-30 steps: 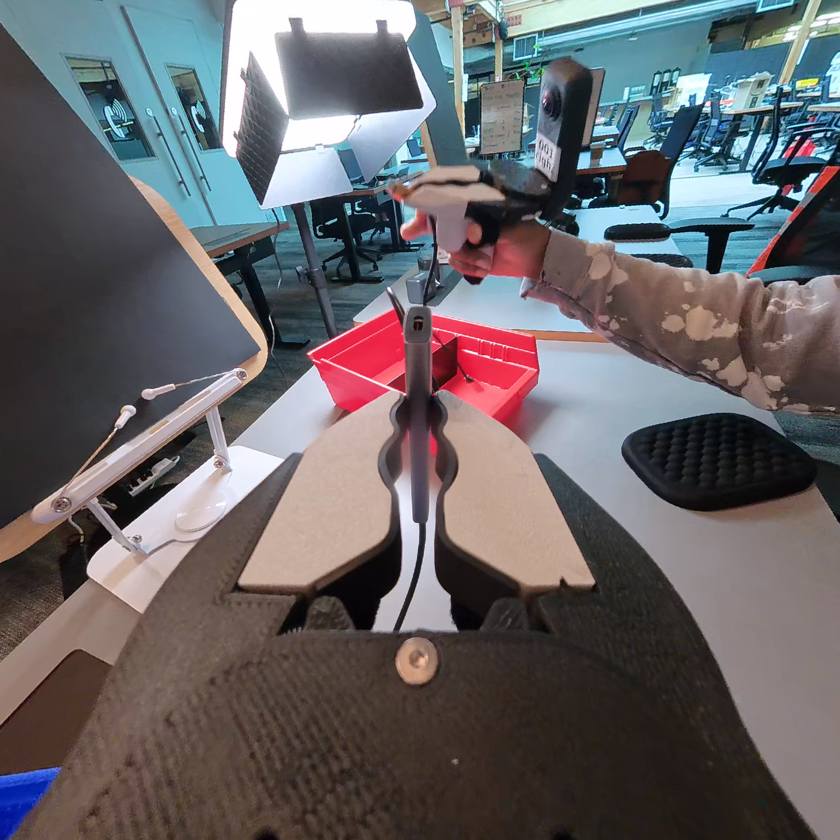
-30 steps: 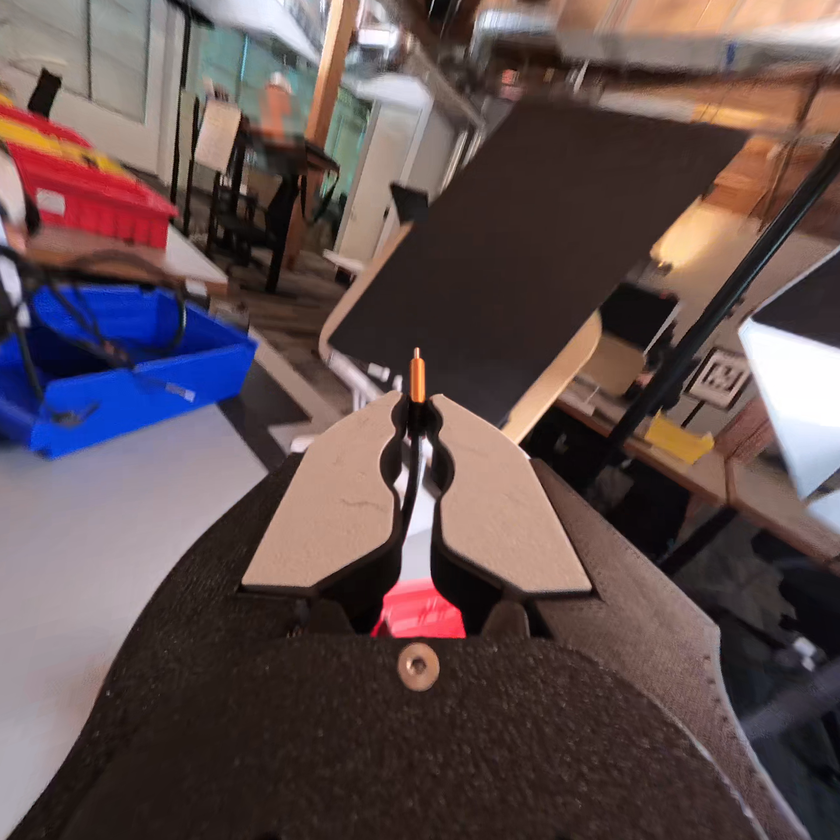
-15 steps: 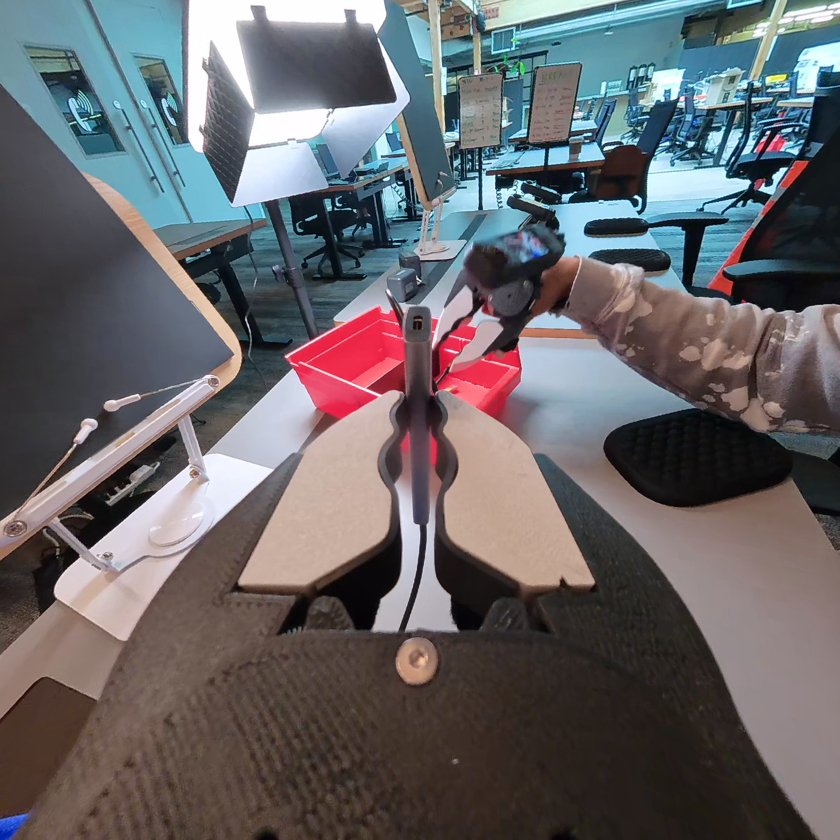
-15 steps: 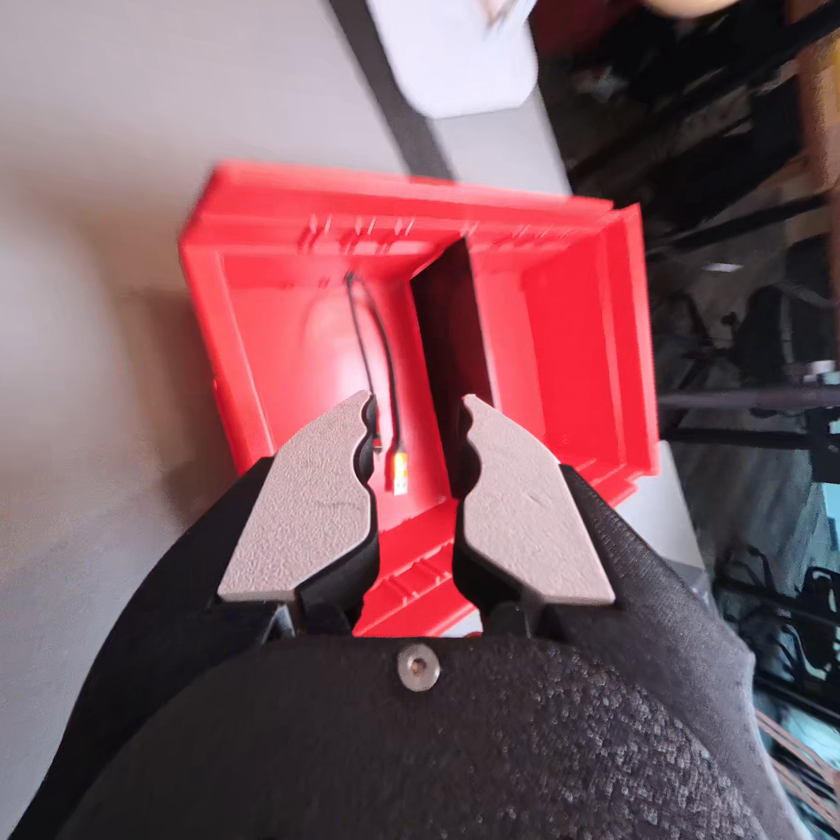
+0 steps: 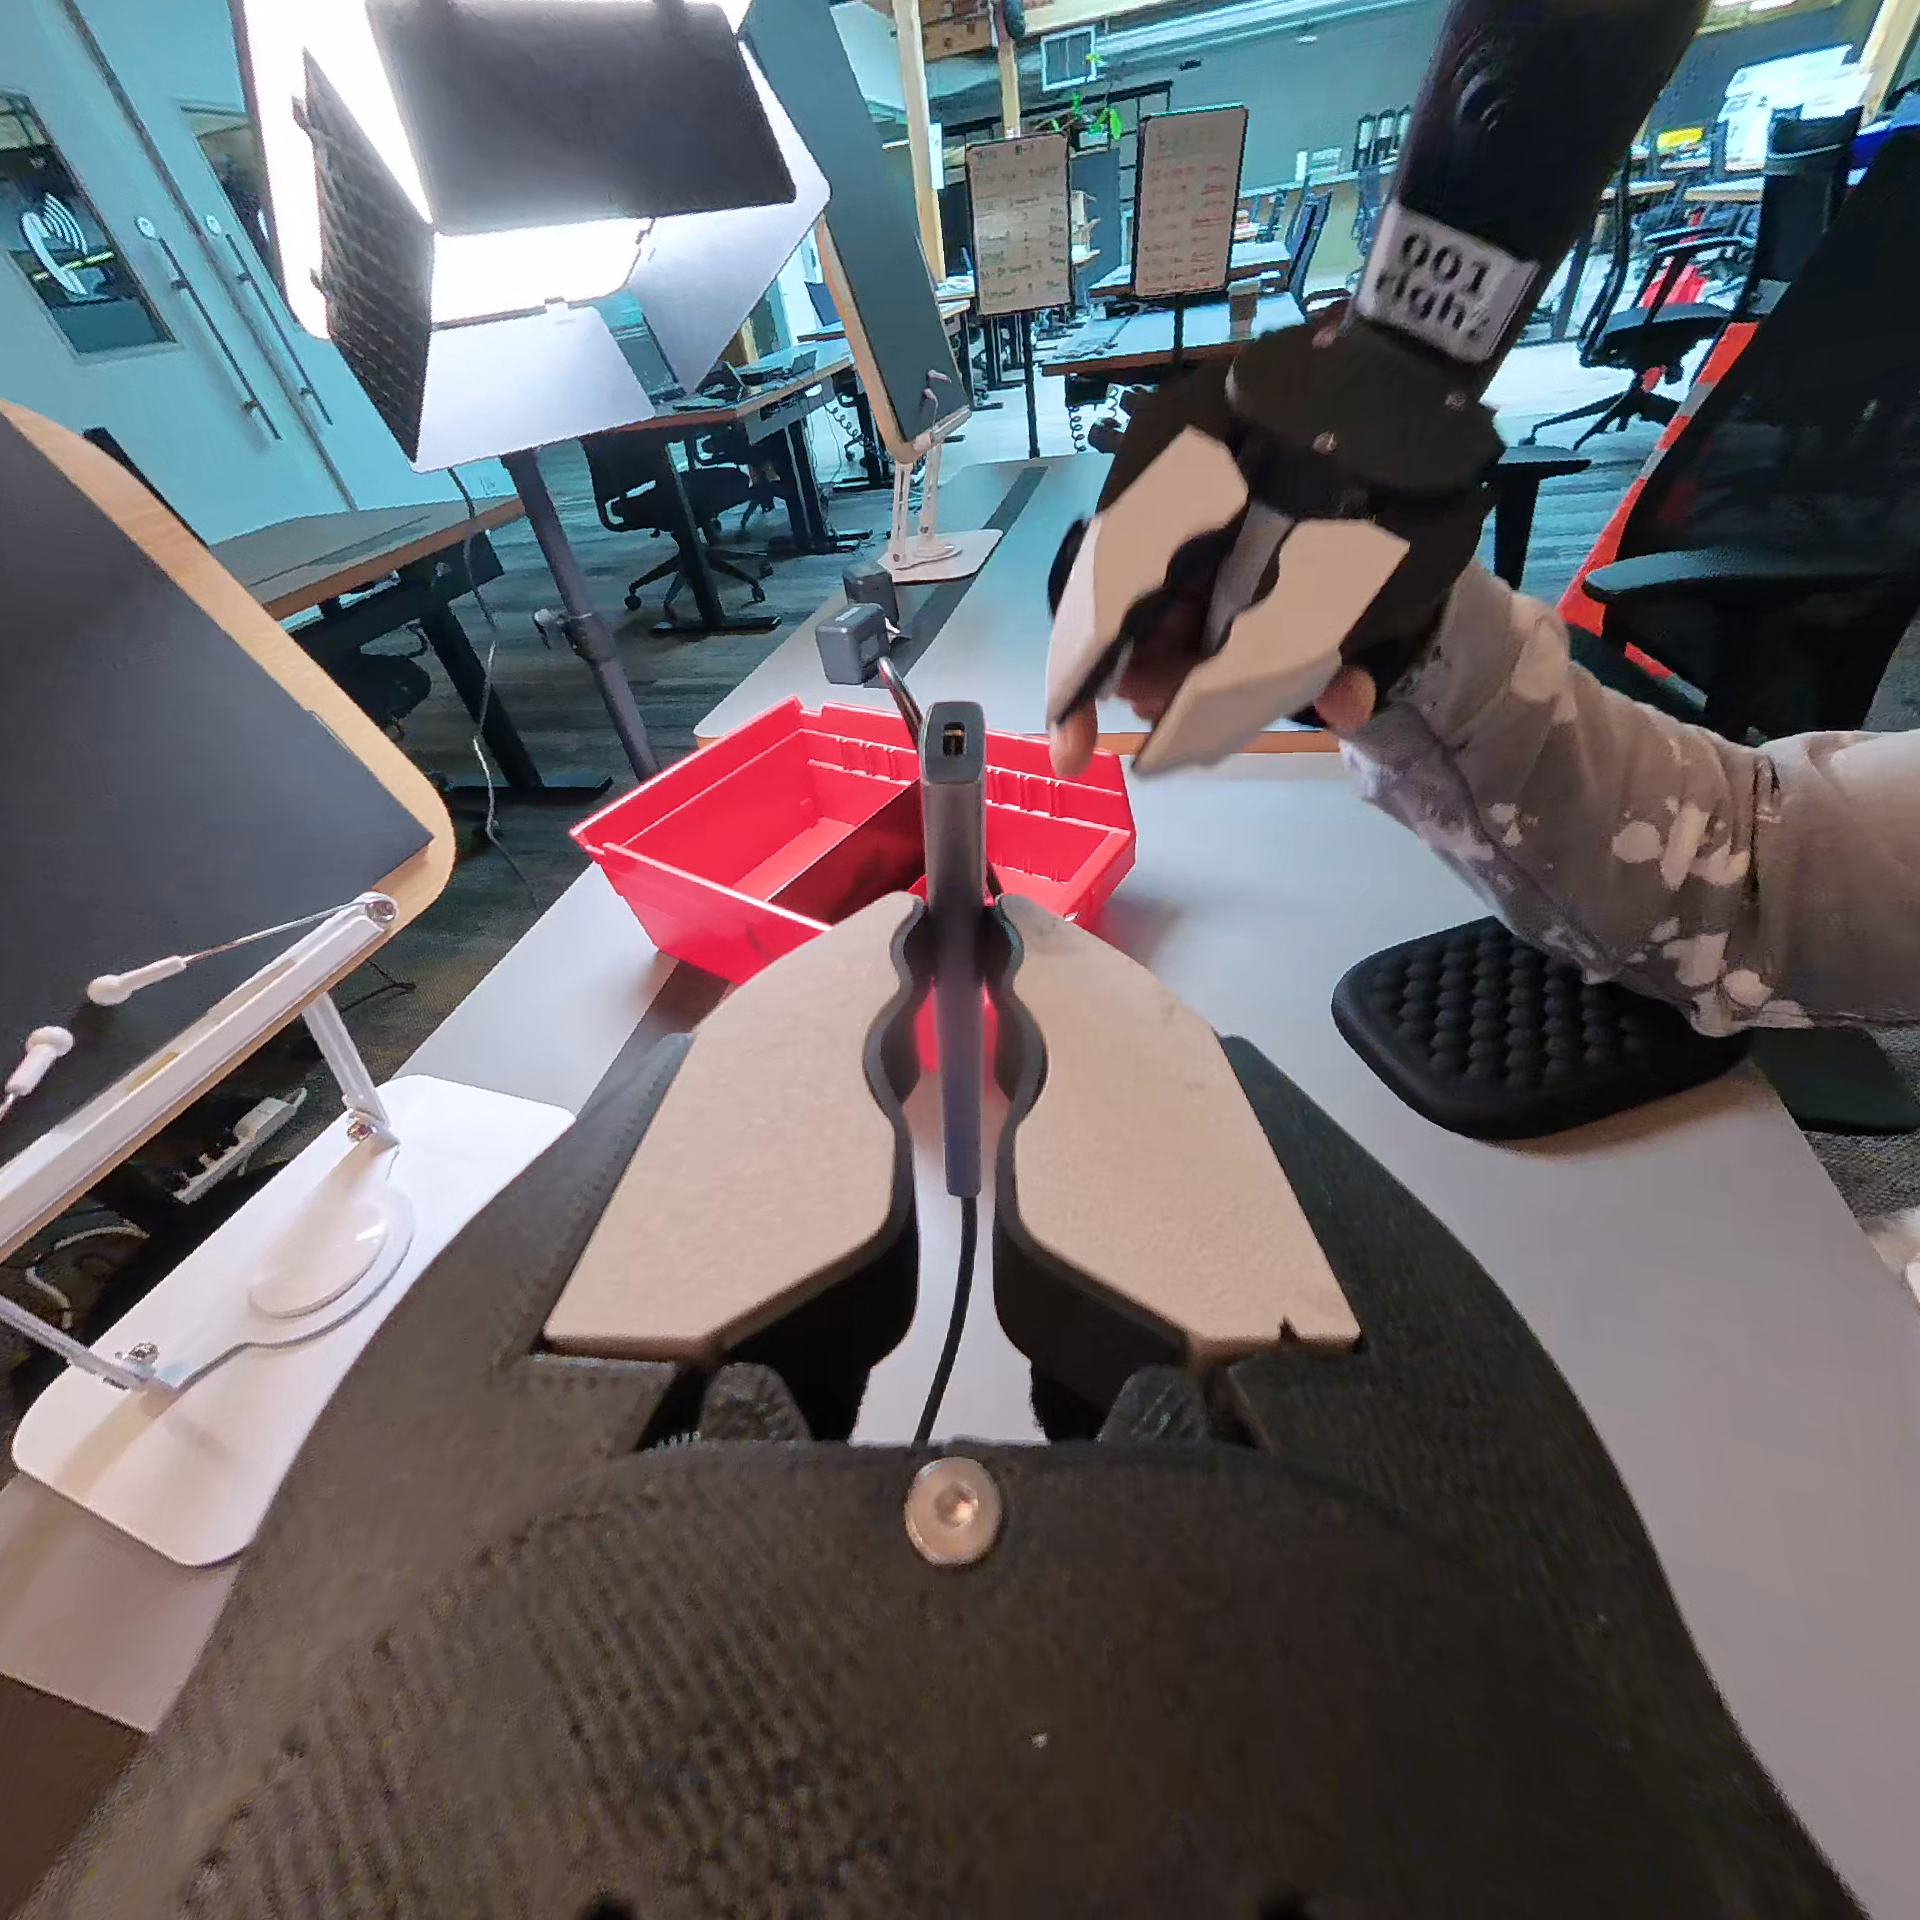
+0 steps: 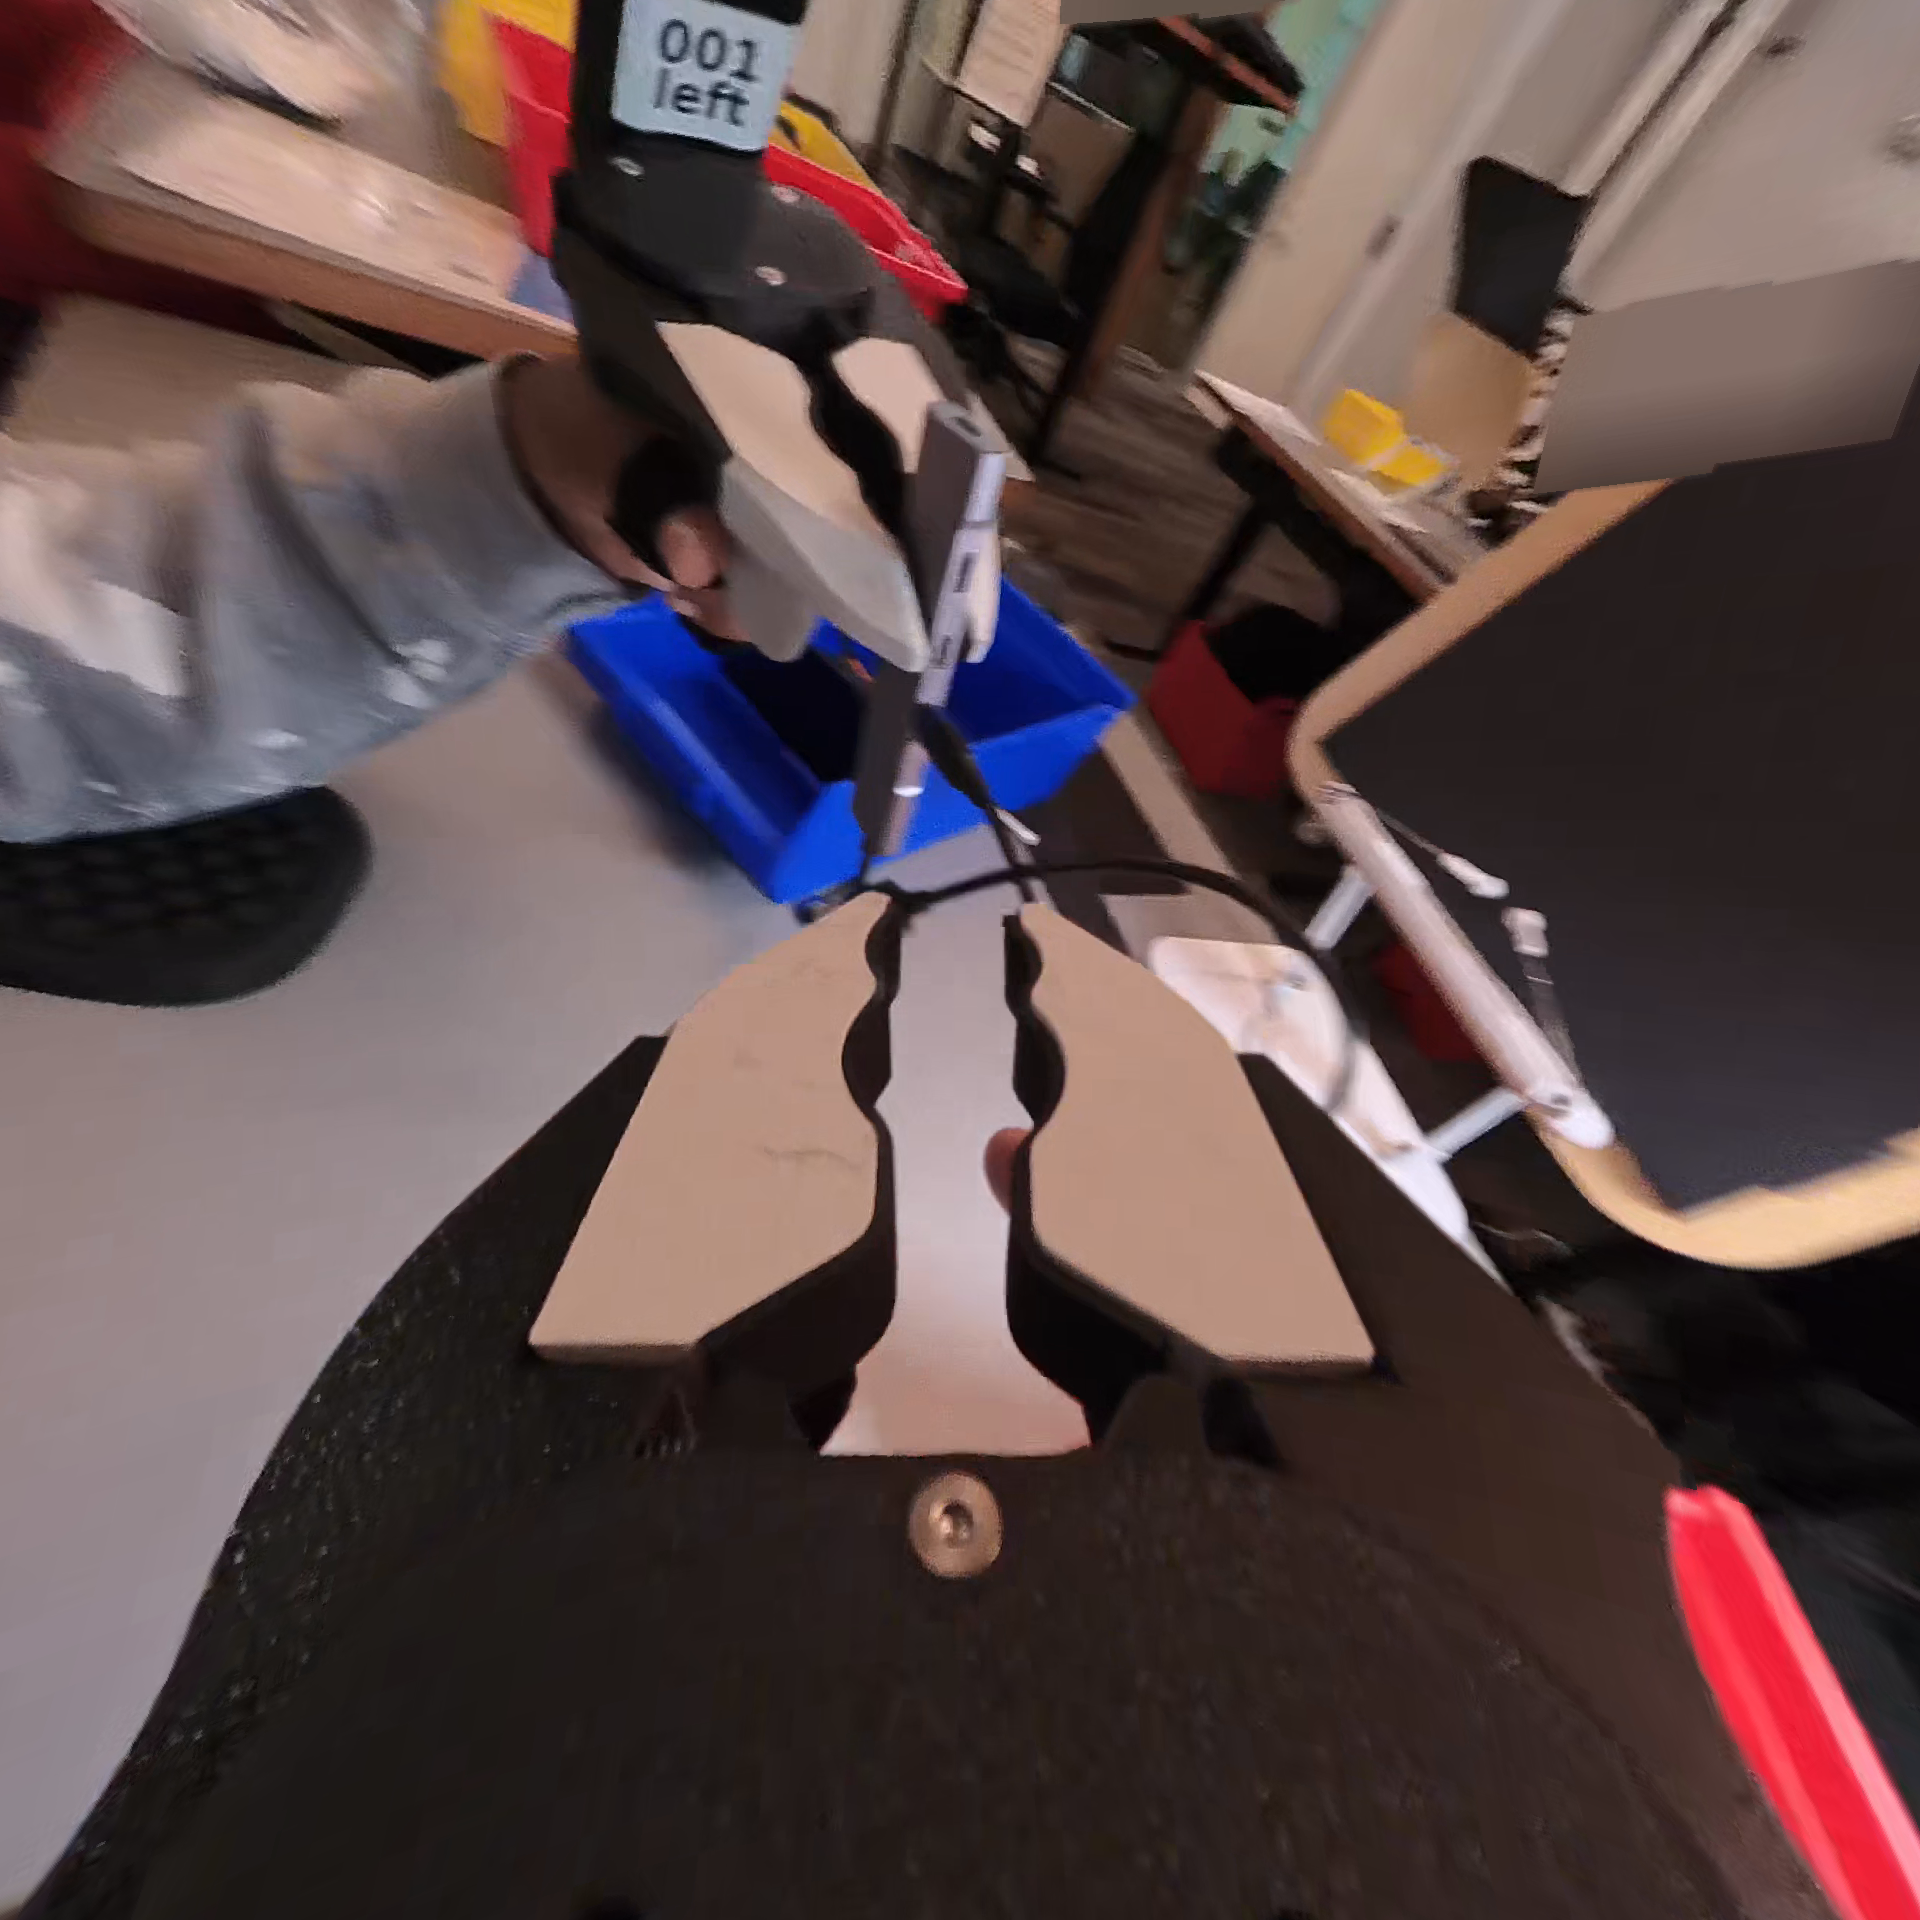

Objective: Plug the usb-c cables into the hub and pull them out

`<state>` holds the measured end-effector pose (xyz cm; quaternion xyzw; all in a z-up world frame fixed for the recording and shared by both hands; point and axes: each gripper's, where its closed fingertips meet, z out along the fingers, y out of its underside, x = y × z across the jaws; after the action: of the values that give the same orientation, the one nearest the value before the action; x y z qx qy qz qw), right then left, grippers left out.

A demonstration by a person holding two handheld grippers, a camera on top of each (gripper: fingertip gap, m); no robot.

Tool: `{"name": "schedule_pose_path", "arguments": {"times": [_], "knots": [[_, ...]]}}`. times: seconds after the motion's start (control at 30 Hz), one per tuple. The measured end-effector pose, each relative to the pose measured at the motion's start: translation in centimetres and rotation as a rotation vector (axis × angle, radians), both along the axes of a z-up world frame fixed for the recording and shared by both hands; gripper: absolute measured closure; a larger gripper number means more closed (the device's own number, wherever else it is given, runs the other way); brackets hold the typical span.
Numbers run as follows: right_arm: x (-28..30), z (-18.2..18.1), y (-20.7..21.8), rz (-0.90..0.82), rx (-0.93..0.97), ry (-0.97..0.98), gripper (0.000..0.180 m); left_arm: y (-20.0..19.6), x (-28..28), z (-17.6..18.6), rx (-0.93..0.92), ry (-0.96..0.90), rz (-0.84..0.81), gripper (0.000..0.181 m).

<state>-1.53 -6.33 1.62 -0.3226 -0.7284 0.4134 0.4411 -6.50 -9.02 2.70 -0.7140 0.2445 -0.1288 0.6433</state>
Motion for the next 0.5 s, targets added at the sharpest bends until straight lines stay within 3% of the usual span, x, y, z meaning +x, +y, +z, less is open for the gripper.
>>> {"name": "schedule_pose_path", "arguments": {"times": [0.17,0.33,0.5], "knots": [[-1.7,-1.8,-1.0,0.059,-0.1,-0.001,0.16,-0.2,0.4,0.5,0.019,-0.011,-0.011,0.171],[-0.8,-0.2,-0.9,0.015,-0.01,0.07,0.158,-0.1,0.2,-0.9,-0.049,0.007,-0.027,0.171],[-0.9,-3.2,-1.3,0.037,0.073,-0.043,0.16,0.5,1.9,-3.5,-0.137,0.073,-0.093,0.171]]}}
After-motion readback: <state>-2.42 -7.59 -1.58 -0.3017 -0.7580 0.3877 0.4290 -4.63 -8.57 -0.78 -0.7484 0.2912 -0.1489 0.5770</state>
